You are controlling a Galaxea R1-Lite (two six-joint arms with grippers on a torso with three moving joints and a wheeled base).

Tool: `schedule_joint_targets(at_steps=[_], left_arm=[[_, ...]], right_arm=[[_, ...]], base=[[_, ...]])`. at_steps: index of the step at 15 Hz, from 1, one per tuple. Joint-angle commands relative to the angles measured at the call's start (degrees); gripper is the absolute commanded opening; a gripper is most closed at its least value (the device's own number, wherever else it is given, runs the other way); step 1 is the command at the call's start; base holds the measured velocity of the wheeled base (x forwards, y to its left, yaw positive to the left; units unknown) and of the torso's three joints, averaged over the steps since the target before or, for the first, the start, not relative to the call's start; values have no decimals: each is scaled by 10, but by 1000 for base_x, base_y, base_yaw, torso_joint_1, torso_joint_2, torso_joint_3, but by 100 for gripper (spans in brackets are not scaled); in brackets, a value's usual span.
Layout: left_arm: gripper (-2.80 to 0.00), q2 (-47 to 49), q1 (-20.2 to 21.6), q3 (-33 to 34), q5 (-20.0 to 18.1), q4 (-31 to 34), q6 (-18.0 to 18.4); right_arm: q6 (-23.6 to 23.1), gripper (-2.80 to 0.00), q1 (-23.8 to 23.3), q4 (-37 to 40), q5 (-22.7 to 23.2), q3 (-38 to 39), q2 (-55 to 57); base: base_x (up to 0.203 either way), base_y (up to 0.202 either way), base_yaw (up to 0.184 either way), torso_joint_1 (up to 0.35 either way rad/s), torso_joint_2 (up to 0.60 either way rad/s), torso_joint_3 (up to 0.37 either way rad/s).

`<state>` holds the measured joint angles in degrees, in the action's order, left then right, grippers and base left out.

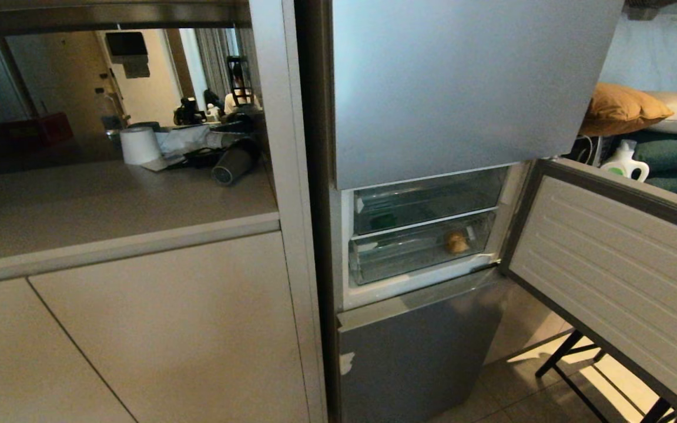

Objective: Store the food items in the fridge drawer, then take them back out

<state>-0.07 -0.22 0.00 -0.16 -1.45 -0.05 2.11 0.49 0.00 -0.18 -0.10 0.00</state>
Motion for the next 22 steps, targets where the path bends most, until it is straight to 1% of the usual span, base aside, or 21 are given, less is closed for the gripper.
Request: schedule_joint_targets(at_steps=[1,8,12,13,14,16,17,18,20,21,22], left_arm=[[-280,1,0,6,0,0,0],[-280,1,0,6,0,0,0],[-280,1,0,6,0,0,0],[-280,1,0,6,0,0,0],[-280,1,0,6,0,0,0],[-280,1,0,6,0,0,0],[-280,1,0,6,0,0,0],[-280,1,0,6,0,0,0],[-280,1,0,6,0,0,0],[-280,1,0,6,0,0,0],[-280,1,0,6,0,0,0]], right_arm=[[0,-280,0,0,0,0,1],[-1,-280,0,0,0,0,1],[-7,-280,-3,1,-2,-3,1],[-9,-280,-3,4,-4,-15,1],[-8,-280,-3,17,-9,-46,7],[5,-280,-4,66,-32,-141,58],[19,-280,-9,83,-40,-180,98],[35,-280,-24,91,-44,-208,146],[60,-280,-81,85,-38,-248,252],[68,-280,-136,62,-17,-260,301],[74,-280,-207,28,14,-265,342]], base=[[2,7,-69,2,9,2],[2,8,-153,2,1,2],[0,1,-16,1,0,0],[0,0,0,0,0,0],[0,0,0,0,0,0],[0,0,0,0,0,0],[0,0,0,0,0,0],[0,0,0,0,0,0],[0,0,0,0,0,0],[0,0,0,0,0,0],[0,0,0,0,0,0]])
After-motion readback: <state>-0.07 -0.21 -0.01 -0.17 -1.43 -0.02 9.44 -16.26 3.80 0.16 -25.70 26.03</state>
